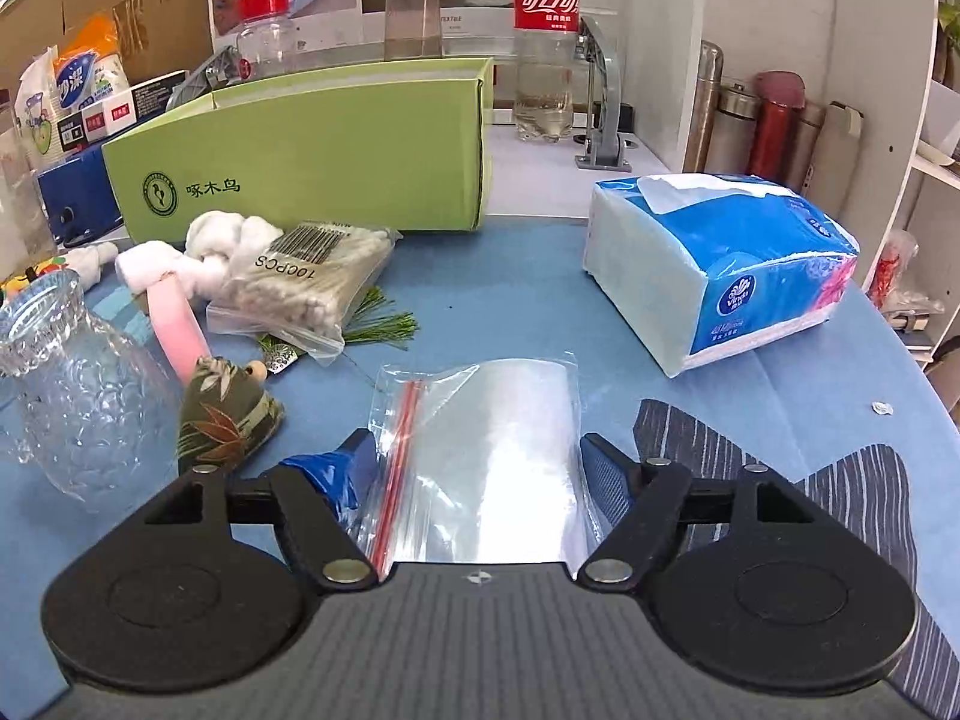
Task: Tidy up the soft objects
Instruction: 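Move left tool to the white face-print sock while right tool approaches the clear zip bag, then close left gripper on the sock while right gripper closes on the zip bag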
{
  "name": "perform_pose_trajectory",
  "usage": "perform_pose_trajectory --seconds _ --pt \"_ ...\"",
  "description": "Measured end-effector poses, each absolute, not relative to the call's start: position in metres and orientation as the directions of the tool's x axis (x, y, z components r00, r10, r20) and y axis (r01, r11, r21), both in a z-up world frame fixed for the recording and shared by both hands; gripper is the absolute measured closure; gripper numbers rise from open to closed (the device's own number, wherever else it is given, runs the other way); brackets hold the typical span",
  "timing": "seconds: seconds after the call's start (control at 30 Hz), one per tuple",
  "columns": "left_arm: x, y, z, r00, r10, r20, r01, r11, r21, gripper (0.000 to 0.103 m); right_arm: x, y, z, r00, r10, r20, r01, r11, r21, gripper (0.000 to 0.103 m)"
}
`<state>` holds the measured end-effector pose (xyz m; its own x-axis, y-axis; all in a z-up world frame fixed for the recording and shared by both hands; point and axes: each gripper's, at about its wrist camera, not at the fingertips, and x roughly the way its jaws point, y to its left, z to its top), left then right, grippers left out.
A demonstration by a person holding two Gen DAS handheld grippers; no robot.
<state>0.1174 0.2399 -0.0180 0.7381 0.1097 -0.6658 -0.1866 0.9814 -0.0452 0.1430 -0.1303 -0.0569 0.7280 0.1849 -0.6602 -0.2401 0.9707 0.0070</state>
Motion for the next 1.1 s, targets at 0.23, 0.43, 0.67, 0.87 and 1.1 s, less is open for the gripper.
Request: perform_pose_trajectory --seconds 0.23,0.43,0.67,0.87,1.1 --pt "0.147 0.240 -0.026 0.736 0.040 -0.676 -0.076 0.997 -0.024 0.009 0.140 -0.131 -0.057 0.726 0.207 -0.656 -0.269 0.963 0.006 0.042" --pt "0.166 0.240 -0.045 0.678 0.041 -0.734 -0.075 0.997 -0.014 0.009 0.141 -0.134 -0.058 0.726 0.225 -0.650 -0.286 0.958 0.012 0.039" --pt "0.174 0.241 -0.056 0.649 0.037 -0.760 -0.089 0.996 -0.028 0.010 0.140 -0.134 -0.062 0.744 0.231 -0.627 -0.296 0.955 0.001 0.034" --pt "0.170 0.244 -0.049 0.655 0.058 -0.754 -0.117 0.993 -0.025 0.067 0.141 -0.137 -0.062 0.744 0.246 -0.621 -0.312 0.950 0.003 0.035" --pt "0.139 0.248 -0.028 0.683 0.050 -0.729 -0.163 0.983 -0.085 0.078 0.137 -0.143 -0.053 0.734 0.305 -0.607 -0.339 0.939 0.062 0.092"
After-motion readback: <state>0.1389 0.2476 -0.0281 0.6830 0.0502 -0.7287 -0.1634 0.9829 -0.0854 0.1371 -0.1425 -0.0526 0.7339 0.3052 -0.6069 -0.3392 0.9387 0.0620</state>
